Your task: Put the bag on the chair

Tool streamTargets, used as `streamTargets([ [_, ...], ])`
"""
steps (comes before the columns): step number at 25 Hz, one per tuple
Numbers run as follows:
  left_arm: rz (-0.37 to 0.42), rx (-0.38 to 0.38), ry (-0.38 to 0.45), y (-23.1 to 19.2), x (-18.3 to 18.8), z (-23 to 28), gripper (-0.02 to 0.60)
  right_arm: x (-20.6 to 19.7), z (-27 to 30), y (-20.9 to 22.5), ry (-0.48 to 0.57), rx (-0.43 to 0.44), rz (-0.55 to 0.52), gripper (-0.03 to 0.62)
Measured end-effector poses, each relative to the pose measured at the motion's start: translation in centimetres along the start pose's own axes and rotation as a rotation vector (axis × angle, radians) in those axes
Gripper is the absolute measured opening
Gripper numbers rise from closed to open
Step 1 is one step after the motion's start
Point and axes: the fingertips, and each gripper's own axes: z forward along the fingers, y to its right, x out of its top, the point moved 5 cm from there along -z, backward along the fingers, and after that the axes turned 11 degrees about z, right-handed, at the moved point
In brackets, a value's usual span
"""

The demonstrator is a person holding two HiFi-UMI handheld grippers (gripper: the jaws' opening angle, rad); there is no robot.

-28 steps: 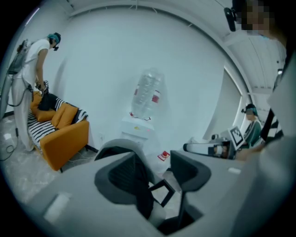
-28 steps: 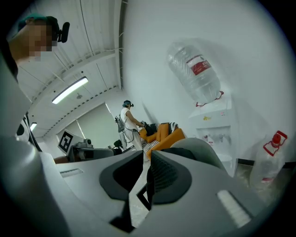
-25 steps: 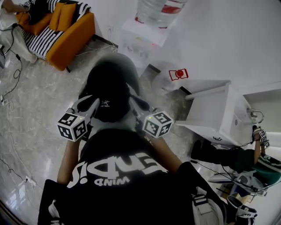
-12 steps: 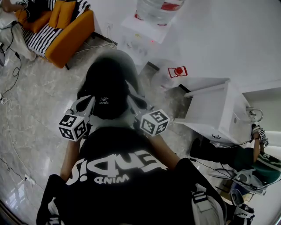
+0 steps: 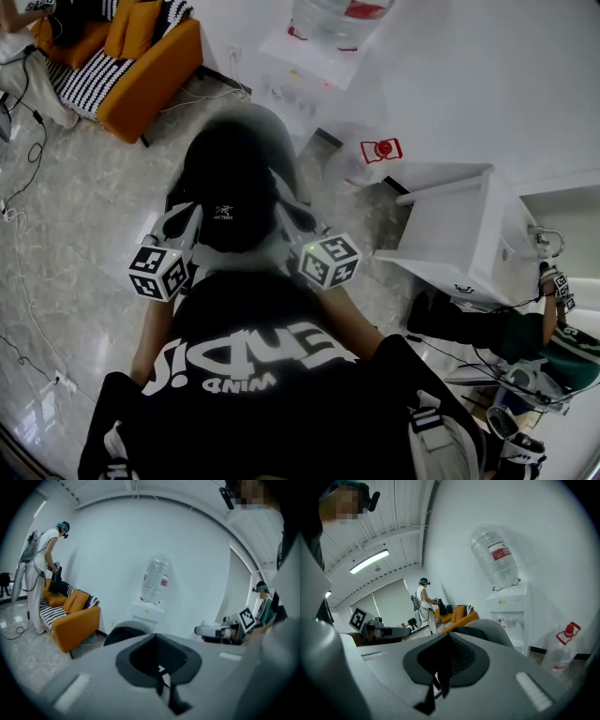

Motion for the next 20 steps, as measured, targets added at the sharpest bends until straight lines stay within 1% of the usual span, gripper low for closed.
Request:
streamTargets([
  [9,-0.038,0.013,-0.023,-0.65,-0.5,0.09,0.002,0.12,-0.04,0.63,0.004,-0.019,0.015,-0.002],
  [20,-0.045,0.008,-0.035,-0.55,-0.78,0.66,0.002,0.04,0.13,1.01,-0.01,-0.026,0.013,-0.002],
])
